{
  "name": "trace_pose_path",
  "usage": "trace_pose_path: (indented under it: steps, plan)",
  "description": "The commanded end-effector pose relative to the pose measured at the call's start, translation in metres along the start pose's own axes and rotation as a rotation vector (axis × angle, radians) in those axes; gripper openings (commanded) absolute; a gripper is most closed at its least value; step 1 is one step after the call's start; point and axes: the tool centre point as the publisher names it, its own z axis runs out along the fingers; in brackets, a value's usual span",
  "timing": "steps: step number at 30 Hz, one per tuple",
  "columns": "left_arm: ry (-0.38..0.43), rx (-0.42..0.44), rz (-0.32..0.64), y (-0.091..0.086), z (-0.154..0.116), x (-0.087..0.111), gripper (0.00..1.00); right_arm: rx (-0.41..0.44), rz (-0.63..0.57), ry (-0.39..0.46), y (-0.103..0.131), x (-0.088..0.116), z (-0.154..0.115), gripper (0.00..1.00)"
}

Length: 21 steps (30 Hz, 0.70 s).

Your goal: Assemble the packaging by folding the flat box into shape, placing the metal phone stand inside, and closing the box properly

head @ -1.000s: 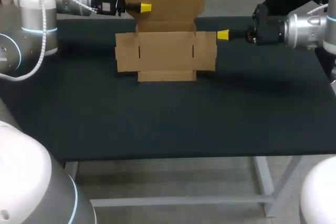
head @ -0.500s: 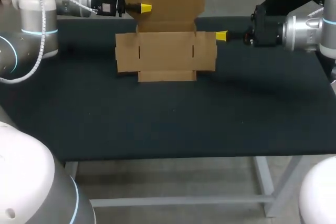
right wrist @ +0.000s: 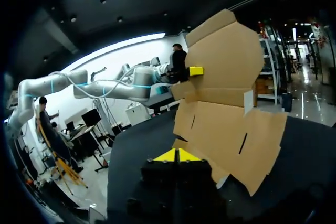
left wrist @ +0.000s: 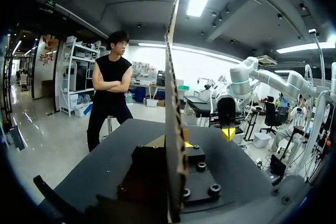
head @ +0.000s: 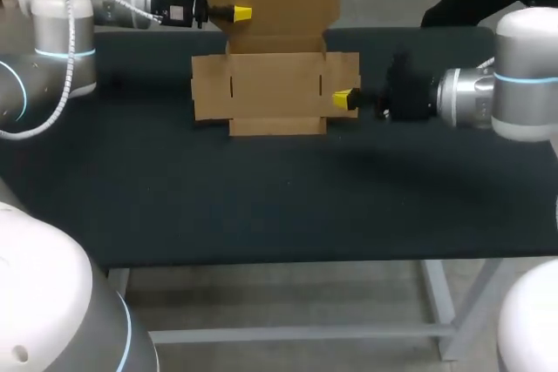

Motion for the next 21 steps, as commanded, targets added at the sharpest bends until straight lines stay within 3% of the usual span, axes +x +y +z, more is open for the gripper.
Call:
trace_pose_path:
  steps: [1, 10, 16, 21]
  plan:
    - [-0.002, 0.0, 0.0, -0.001, 0.0, 0.001, 0.0, -0.003, -0.002, -0.057, -0.001, 0.006, -0.001, 0.0]
    - [-0.007, -0.004, 0.008, -0.002, 0.002, 0.002, 0.0, -0.003, -0.002, -0.057, -0.001, 0.006, -0.001, 0.0]
    - [-0.017, -0.002, 0.032, -0.016, 0.007, 0.023, 0.0, 0.025, -0.03, -0.077, -0.015, 0.02, -0.004, 0.0]
    - [-0.006, -0.01, 0.053, -0.037, 0.009, 0.043, 0.0, 0.024, -0.04, -0.08, -0.022, 0.033, -0.017, 0.0]
